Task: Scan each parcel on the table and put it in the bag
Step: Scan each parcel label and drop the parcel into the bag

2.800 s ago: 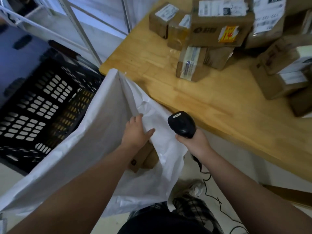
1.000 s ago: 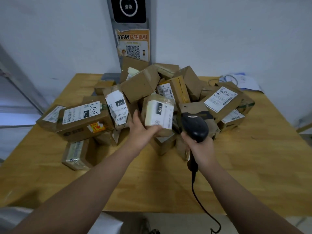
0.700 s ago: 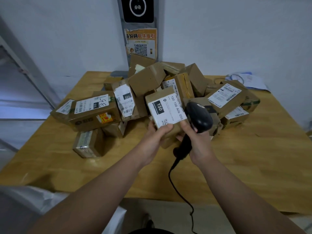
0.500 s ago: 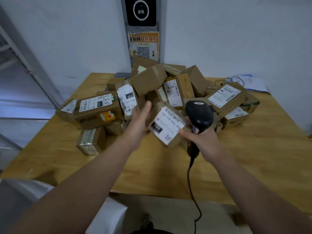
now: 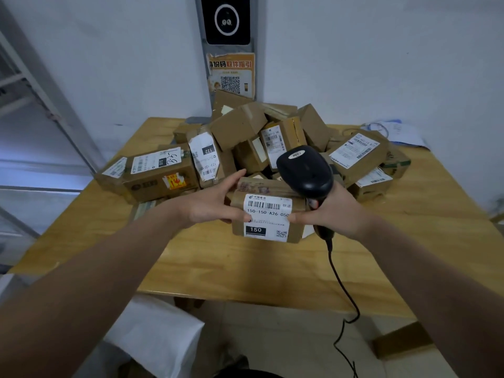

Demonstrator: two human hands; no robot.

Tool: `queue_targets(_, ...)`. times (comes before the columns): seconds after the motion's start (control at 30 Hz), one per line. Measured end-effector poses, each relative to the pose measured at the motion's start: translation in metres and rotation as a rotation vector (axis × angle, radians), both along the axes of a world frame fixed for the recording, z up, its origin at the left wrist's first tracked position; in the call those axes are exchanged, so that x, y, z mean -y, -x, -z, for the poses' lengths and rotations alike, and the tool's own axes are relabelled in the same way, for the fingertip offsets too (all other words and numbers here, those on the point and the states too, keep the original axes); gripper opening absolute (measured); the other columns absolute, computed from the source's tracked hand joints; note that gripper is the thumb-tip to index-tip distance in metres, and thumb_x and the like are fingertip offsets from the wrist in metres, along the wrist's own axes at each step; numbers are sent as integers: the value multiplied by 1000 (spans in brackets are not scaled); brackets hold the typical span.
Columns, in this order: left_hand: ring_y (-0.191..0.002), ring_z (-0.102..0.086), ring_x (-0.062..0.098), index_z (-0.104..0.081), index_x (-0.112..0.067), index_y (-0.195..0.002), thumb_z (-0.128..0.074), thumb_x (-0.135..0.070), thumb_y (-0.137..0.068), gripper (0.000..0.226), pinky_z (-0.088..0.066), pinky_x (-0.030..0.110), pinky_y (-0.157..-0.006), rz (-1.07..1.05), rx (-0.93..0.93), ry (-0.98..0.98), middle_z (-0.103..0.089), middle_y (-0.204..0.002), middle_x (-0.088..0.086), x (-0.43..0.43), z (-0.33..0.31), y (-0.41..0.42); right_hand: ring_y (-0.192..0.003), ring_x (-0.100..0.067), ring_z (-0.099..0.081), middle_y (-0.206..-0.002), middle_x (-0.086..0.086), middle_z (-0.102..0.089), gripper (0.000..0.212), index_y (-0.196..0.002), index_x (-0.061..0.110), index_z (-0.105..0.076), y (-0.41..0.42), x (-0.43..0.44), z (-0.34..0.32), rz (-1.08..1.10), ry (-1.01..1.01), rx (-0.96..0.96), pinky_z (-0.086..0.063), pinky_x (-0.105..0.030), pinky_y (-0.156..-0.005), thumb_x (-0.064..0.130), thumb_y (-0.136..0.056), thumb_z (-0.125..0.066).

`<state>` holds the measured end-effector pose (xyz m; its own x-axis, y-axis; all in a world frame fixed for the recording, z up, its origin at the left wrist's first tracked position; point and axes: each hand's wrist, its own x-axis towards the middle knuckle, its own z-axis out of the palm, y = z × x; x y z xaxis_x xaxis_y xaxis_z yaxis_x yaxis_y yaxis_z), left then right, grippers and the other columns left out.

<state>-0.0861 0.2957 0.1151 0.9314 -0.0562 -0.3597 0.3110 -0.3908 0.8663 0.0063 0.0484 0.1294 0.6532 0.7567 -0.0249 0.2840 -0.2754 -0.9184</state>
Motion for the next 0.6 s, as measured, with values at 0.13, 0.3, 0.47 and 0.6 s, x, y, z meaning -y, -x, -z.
queue_targets(0.13, -108, -62, 10, -45, -23, -132, -85, -27, -70, 74, -51, 36, -97, -188, 128, -140, -64, -118, -8, 5, 11, -10, -82, 1, -64, -78, 13, -68, 24, -88, 25, -60, -6, -3, 10, 174, 17, 34, -49, -16, -69, 9, -79, -77)
queue_targets(0.3, -109, -54, 14, -37, -10, -135, -83, -20, -74, 78, -47, 31, -93, -552, 170, -189, -55, -121, -4, 3, 43, -15, -53, -10, -54, -56, 2, -57, 13, -75, 14, -61, 13, -10, 35, 417, 7, -180, -43, -27, -60, 9, -80, -72)
queue_targets(0.47, -121, -49, 20, -27, -10, -144, -84, -17, -73, 91, -45, 29, -95, -541, 94, -229, -45, -138, 7, -1, 65, -13, -49, -12, -61, -52, -2, -62, 16, -80, 11, -68, 44, -8, 56, 339, 7, -133, -51, -26, -58, 25, -82, -75)
queue_targets(0.6, -122, -48, 20, -30, -12, -142, -86, -27, -69, 93, -46, 31, -97, -577, 118, -287, -44, -136, 7, -1, 72, -14, -52, -19, -67, -59, -11, -67, 26, -71, 9, -67, 52, -16, 62, 318, 67, -115, -57, -28, -57, 32, -82, -75)
